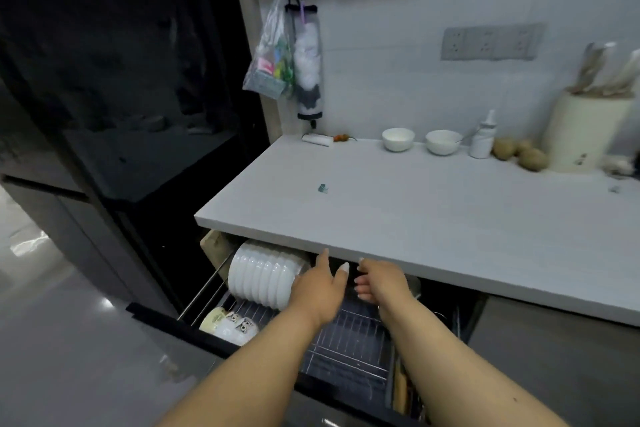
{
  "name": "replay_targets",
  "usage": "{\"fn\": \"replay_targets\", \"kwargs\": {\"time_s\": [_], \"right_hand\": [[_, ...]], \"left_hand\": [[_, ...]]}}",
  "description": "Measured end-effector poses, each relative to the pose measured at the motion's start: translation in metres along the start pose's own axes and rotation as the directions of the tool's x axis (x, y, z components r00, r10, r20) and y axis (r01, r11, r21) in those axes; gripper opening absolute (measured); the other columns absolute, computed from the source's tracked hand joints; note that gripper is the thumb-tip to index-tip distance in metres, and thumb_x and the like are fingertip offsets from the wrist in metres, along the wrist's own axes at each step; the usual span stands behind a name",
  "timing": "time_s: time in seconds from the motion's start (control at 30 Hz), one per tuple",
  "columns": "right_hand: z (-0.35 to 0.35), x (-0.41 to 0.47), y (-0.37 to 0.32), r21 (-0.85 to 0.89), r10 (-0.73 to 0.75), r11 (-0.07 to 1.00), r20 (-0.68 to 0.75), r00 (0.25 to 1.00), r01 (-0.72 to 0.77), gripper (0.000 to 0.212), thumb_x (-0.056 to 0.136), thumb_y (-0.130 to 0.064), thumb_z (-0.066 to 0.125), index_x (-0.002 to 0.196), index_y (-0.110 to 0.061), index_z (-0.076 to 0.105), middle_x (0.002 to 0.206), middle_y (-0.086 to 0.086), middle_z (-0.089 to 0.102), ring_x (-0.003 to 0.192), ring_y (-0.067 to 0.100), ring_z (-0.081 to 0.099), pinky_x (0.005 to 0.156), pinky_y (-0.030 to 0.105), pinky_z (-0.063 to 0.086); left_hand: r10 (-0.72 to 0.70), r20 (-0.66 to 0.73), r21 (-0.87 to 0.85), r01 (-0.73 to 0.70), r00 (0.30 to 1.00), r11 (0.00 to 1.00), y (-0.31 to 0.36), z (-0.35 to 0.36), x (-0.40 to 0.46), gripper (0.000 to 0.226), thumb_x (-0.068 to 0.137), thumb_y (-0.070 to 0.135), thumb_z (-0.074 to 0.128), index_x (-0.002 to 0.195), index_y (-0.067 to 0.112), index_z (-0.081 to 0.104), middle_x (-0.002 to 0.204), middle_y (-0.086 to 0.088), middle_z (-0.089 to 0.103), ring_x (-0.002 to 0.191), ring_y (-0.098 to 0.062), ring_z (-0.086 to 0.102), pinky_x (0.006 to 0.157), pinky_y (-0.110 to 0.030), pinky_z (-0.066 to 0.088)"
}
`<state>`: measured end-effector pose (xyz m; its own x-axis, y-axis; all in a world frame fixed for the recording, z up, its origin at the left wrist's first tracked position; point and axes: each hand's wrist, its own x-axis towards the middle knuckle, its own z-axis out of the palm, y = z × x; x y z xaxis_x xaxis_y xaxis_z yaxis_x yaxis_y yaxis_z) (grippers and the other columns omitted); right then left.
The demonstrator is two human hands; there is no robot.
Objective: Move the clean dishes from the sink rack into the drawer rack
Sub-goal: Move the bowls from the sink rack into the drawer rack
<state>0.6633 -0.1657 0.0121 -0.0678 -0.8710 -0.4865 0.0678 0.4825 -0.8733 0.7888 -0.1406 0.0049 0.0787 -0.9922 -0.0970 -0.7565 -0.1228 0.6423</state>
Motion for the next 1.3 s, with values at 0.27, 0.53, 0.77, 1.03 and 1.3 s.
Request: {"fn": "replay_targets", "kwargs": {"time_s": [0.27, 0.53, 0.77, 1.03, 1.3], "right_hand": [[-0.135, -0.018, -0.016, 0.081, -0.027, 0.996, -0.23, 0.973, 0.047, 0.016, 0.092, -0.017, 0.051, 0.088, -0.003, 0.057, 0.075, 0.012, 0.06, 0.06, 0.021, 0.054, 0.055, 0.028, 0.048], [-0.308, -0.035, -0.023, 0.161, 0.003, 0.984, -0.462, 0.887, 0.08, 0.015, 0.093, -0.013, 0.05, 0.085, -0.002, 0.056, 0.076, 0.015, 0.057, 0.061, 0.023, 0.052, 0.057, 0.029, 0.046], [-0.455, -0.058, -0.004, 0.137, 0.014, 0.984, -0.705, 0.709, 0.117, 0.021, 0.09, -0.015, 0.049, 0.072, -0.005, 0.055, 0.065, 0.011, 0.059, 0.067, 0.028, 0.058, 0.075, 0.042, 0.052], [-0.613, -0.109, 0.042, 0.242, 0.143, 0.952, -0.892, 0.428, 0.186, 0.022, 0.078, -0.012, 0.05, 0.057, -0.011, 0.044, 0.058, 0.009, 0.051, 0.059, 0.026, 0.049, 0.061, 0.038, 0.039], [-0.719, -0.191, 0.085, 0.223, 0.209, 0.965, -0.972, 0.106, 0.141, 0.022, 0.09, -0.019, 0.049, 0.092, -0.003, 0.063, 0.097, 0.02, 0.065, 0.086, 0.035, 0.062, 0.072, 0.034, 0.047]], "left_hand": [[0.22, 0.149, -0.013, -0.22, 0.964, 0.975, 0.108, 0.072, 0.002, 0.067, 0.097, 0.056, 0.028, 0.153, 0.02, 0.014, 0.12, -0.01, 0.065, 0.118, -0.03, 0.055, 0.104, -0.043, 0.041], [0.403, 0.281, -0.062, -0.402, 0.871, 0.913, 0.243, 0.172, -0.013, 0.067, 0.098, 0.055, 0.024, 0.153, 0.019, 0.013, 0.116, -0.014, 0.067, 0.115, -0.028, 0.058, 0.107, -0.044, 0.038], [0.518, 0.396, -0.072, -0.536, 0.758, 0.841, 0.347, 0.258, -0.041, 0.067, 0.098, 0.056, 0.023, 0.153, 0.019, 0.014, 0.118, -0.016, 0.066, 0.117, -0.028, 0.056, 0.109, -0.043, 0.036], [0.595, 0.505, -0.144, -0.619, 0.625, 0.772, 0.446, 0.353, -0.081, 0.069, 0.097, 0.058, 0.023, 0.153, 0.02, 0.016, 0.114, -0.015, 0.067, 0.112, -0.031, 0.058, 0.104, -0.044, 0.041], [0.637, 0.611, -0.213, -0.677, 0.469, 0.704, 0.514, 0.432, -0.142, 0.068, 0.097, 0.059, 0.024, 0.151, 0.02, 0.019, 0.118, -0.015, 0.065, 0.115, -0.03, 0.057, 0.103, -0.044, 0.042]]}}
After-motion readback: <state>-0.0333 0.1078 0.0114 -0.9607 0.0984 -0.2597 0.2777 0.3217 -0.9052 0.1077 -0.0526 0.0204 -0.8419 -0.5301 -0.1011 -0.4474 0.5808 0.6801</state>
